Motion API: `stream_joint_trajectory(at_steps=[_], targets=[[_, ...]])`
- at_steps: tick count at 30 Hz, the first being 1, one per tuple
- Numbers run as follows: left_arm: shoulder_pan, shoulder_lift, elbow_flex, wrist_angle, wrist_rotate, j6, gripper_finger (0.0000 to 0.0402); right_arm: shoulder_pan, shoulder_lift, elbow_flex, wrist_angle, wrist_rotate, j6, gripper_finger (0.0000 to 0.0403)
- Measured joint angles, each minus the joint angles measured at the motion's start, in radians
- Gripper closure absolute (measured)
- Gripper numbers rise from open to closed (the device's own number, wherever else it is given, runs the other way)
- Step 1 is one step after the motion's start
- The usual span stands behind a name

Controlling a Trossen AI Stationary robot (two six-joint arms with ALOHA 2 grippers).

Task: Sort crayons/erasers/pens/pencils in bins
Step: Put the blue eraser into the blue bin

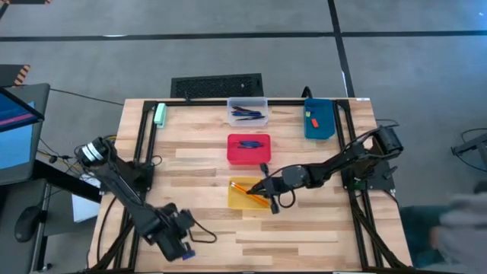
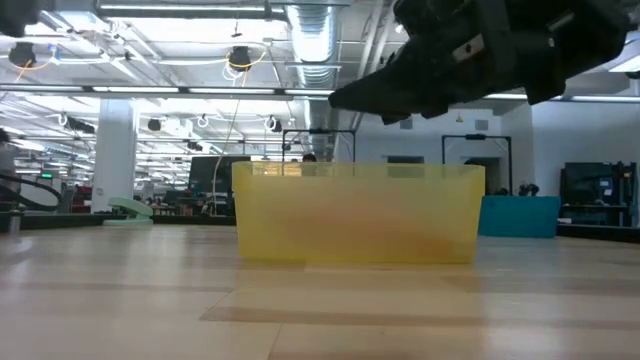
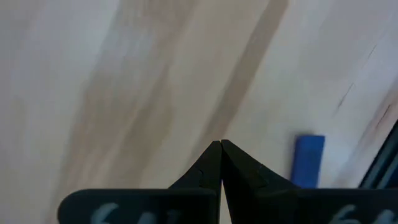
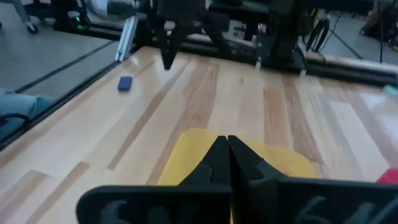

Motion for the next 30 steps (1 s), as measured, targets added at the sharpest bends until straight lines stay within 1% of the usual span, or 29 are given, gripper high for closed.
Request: stream_joint_trajectory(at_steps=[3,6,8,12,18,22,26,30], targets=[[-0.004,0.071,0.090,-0.064,0.048,-0.053,0.0401,-0.009,-0.004,0.002,0.010,0.000,-0.017,0.0399],[-0.005,0.131,0.156,-0.072,0.100,-0.076,0.0400,-0.020,-0.004,0.000,0.005,0.000,-0.025,0.0397],[-0.006,0.163,0.194,-0.071,0.106,-0.079,0.0390,-0.024,-0.004,0.000,0.004,0.000,-0.027,0.0397],[-0.006,0.211,0.247,-0.071,0.107,-0.073,0.0346,-0.023,-0.004,0.000,0.000,0.000,-0.028,0.0400],[-0.014,0.283,0.288,-0.070,0.159,-0.063,0.0252,0.000,-0.004,0.000,-0.017,0.000,-0.028,0.0397],[-0.026,0.323,0.312,-0.071,0.168,-0.024,0.0199,0.018,-0.004,0.000,-0.023,0.000,-0.028,0.0399],[-0.032,0.329,0.320,-0.072,0.159,-0.005,0.0167,0.031,-0.004,0.000,-0.026,0.000,-0.028,0.0400],[-0.034,0.330,0.316,-0.075,0.150,-0.001,0.0163,0.043,-0.004,0.000,-0.027,0.000,-0.028,0.0398]])
